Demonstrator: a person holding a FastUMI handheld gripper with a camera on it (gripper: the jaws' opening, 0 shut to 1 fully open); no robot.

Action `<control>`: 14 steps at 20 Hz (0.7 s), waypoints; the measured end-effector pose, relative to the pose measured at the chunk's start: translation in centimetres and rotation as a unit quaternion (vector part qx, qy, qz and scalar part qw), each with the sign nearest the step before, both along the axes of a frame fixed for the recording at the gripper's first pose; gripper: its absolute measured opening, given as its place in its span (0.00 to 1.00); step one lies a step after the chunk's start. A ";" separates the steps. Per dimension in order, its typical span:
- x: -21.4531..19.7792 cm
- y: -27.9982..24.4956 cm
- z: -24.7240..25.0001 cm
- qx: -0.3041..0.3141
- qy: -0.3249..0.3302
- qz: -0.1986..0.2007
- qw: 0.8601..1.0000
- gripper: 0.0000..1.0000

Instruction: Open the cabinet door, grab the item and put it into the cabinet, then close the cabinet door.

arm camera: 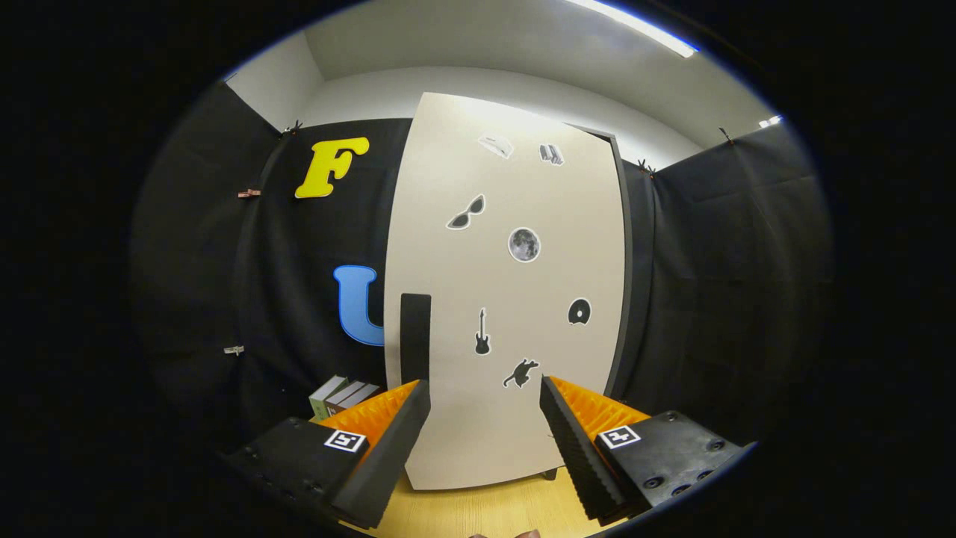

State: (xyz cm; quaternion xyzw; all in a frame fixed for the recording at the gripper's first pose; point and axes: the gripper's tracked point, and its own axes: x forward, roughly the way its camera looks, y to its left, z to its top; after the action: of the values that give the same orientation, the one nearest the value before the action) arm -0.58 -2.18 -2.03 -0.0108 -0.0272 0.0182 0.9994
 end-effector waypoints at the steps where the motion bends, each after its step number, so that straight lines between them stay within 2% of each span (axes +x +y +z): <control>1: 0.2 0.3 -0.1 -0.003 0.002 0.003 1.000 0.97; 9: 0.4 1.8 -0.7 -0.005 0.007 0.013 1.000 0.97; 14: 0.9 1.5 -1.4 -0.014 0.013 0.003 1.000 0.97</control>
State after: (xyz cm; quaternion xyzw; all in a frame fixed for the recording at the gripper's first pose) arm 0.29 -0.72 -3.44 -0.0248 -0.0138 0.0221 0.9994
